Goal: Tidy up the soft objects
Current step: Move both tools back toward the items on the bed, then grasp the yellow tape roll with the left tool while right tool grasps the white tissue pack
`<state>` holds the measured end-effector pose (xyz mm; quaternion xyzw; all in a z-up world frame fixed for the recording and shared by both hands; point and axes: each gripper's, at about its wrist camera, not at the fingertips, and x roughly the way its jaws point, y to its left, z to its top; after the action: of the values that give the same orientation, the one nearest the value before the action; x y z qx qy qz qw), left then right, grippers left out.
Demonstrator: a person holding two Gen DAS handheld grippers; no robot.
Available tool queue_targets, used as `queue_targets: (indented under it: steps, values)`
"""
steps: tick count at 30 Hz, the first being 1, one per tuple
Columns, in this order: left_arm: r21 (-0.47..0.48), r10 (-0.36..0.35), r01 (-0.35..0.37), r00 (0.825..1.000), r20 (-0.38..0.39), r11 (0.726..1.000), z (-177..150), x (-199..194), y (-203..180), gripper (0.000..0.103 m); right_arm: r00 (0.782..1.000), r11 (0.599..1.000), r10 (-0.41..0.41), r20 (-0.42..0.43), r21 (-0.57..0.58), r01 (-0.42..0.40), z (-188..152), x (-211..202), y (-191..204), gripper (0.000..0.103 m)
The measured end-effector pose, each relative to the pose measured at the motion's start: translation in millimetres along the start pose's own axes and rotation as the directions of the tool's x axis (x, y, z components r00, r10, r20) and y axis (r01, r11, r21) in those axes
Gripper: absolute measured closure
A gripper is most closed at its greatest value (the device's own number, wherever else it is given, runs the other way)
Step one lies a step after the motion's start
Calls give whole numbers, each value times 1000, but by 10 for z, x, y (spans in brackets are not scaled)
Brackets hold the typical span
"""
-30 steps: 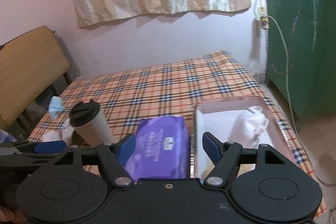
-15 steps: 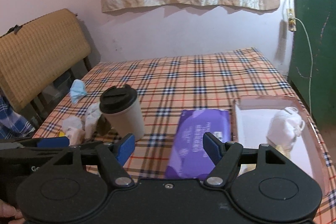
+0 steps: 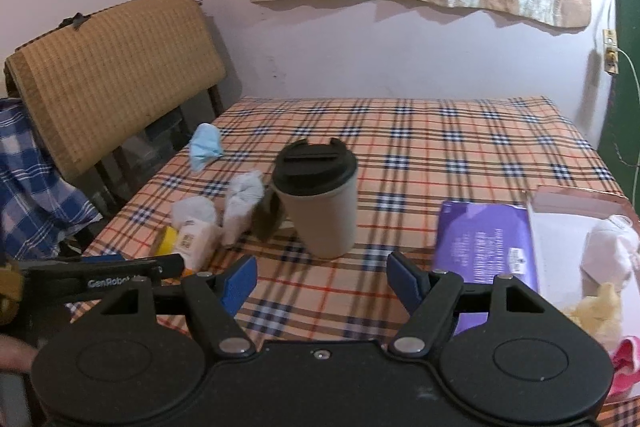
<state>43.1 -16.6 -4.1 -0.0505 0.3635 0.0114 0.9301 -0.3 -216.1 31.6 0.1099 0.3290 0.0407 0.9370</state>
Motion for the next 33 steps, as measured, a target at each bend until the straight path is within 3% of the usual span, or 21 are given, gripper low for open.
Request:
queue_targets:
  steps: [6,12,15,19,23,29,31,32,33]
  values:
    - [-98,53,-55,998,-19,994,46,326,378,18,1000,1000,22,-16,-8,-22,-33,103,131,19]
    - [-81,88,-90,996,-31,993,108,628,471,18,998,999,30,-47,-29,-31,-71,245,241,19]
    - [-90,104,-106,994,-30,990,110,716,579,8,998,999,28,-55,-38,-31,-78,302,283,19]
    - [-59,156,-158,987,-30,986,163,769,696,10,997,998,34,-67,-43,-37,-78,387,341,19]
    - [-39,132,-133,991,-19,990,194,805,788,8,995,997,51,-86,-55,-56,-92,487,459,19]
    - [70,116,-116,993,4,991,211,902,709,5,990,993,76,-119,-85,-86,-115,645,721,19]
    - [97,116,-117,993,15,988,209,943,696,9,988,992,82,-130,-85,-93,-117,716,806,19]
    - [118,117,-120,993,29,986,212,951,689,23,987,992,86,-134,-83,-97,-120,748,841,19]
    - [145,114,-119,993,41,982,220,952,681,43,986,992,90,-138,-78,-102,-121,786,875,19]
